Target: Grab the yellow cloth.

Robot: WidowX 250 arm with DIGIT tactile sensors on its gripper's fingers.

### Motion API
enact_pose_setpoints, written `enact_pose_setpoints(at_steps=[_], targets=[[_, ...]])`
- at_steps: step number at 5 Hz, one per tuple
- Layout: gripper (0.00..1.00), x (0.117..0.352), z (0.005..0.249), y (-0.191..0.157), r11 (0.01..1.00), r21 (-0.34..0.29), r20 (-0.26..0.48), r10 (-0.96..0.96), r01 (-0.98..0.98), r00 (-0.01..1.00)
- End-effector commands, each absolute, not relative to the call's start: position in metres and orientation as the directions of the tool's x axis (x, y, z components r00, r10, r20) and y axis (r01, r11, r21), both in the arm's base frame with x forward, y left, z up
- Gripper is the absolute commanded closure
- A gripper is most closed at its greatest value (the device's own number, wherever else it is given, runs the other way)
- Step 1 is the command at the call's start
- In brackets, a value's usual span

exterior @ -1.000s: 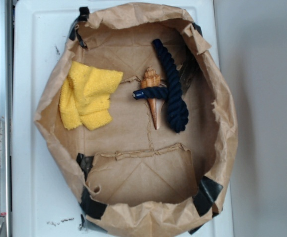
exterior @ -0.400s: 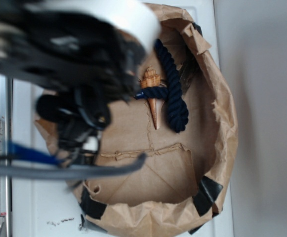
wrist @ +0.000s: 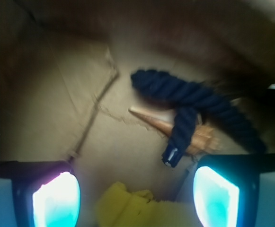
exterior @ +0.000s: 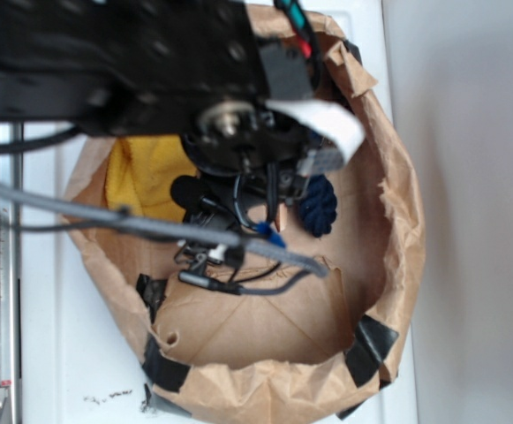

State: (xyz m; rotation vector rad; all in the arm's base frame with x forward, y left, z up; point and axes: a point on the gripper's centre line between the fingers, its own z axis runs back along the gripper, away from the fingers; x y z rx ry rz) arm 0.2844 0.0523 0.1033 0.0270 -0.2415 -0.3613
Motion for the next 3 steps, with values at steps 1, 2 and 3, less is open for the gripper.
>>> enact_pose_setpoints(at_steps=[1,2,3], targets=[[0.00,0.263,0.085,0.073,0.924,0.109,0.193,-0.382,0.367,0.904],[0.00,0.261,0.059,0.084,0.918,0.107,0.132,-0.395,0.383,0.909],[0.00,0.255,0.058,0.084,0.905,0.116,0.120,-0.422,0.409,0.899]])
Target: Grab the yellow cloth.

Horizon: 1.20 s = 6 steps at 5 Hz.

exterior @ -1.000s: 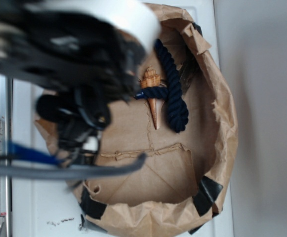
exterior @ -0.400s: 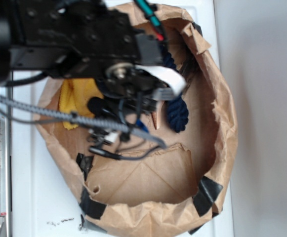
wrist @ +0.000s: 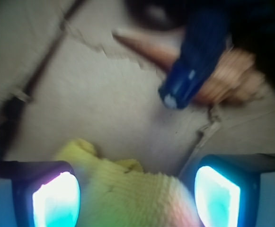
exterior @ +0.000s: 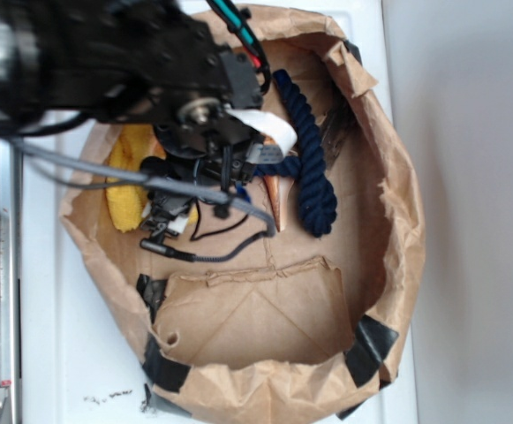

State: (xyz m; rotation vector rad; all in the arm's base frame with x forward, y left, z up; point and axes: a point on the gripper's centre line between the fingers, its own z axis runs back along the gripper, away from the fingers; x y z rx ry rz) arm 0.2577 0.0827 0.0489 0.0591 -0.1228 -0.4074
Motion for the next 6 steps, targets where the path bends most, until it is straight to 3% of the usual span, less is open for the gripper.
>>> enact_pose_setpoints(at_steps=[1,3,5,6], targets=[[1.00,0.252,0.065,0.089,0.901,0.145,0.103,-0.424,0.409,0.900],[1.00,0.259,0.102,0.082,0.882,0.181,0.177,-0.465,0.436,0.867],[1.00,0.264,0.149,0.076,0.877,0.199,0.308,-0.479,0.437,0.822],[1.00,0.245,0.182,0.063,0.887,0.187,0.418,-0.461,0.422,0.783]])
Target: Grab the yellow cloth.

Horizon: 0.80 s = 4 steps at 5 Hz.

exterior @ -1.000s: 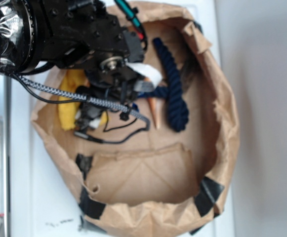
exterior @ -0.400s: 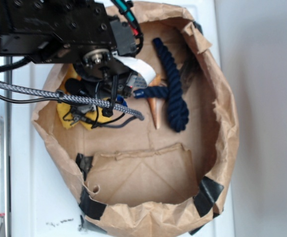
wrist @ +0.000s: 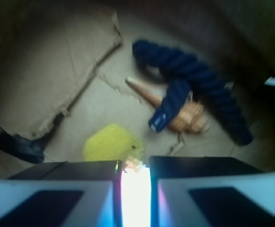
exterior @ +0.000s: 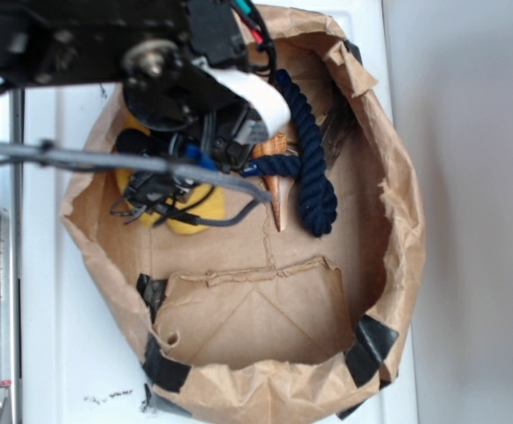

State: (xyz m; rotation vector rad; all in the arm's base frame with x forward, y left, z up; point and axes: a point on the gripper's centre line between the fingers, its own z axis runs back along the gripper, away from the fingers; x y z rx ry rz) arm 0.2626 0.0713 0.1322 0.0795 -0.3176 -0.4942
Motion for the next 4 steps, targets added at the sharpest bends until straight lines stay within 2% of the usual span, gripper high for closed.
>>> enact_pose_setpoints(at_steps=[1,3,4], targets=[[1.00,0.247,0.199,0.023,0.901,0.167,0.446,-0.432,0.401,0.784],[1.00,0.238,0.223,-0.003,0.905,0.112,0.469,-0.413,0.411,0.781],[1.00,0.233,0.224,-0.008,0.906,0.106,0.455,-0.411,0.411,0.790]])
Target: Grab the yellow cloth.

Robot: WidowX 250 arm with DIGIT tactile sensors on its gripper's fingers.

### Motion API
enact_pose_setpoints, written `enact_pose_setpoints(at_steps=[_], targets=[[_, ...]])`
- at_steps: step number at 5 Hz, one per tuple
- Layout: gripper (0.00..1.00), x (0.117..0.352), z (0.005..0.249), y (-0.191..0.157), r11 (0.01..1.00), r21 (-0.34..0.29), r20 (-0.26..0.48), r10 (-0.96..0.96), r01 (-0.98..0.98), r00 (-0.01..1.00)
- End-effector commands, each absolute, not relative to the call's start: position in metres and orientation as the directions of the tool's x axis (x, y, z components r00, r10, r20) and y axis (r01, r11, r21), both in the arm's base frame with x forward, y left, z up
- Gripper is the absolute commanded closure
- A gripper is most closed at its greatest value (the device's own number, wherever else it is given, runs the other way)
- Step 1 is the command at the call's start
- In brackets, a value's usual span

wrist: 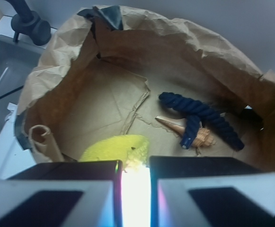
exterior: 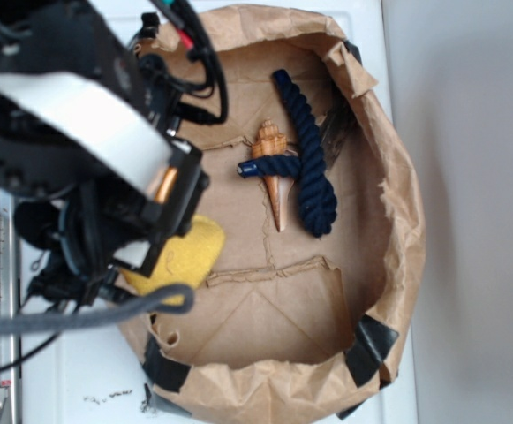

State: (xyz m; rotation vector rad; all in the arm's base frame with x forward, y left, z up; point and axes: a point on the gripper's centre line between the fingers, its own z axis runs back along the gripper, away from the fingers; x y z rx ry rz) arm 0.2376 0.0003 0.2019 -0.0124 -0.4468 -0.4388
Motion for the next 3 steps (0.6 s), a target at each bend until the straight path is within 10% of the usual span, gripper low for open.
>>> enact_pose_setpoints(at_steps=[1,3], targets=[[1.00,0.2345,0.2243,-0.0054,0.915,0.120,0.447,-0.397,0.386,0.802],[1.00,0.2379,0.2278,-0.0011,0.917,0.180,0.413,-0.399,0.357,0.819]])
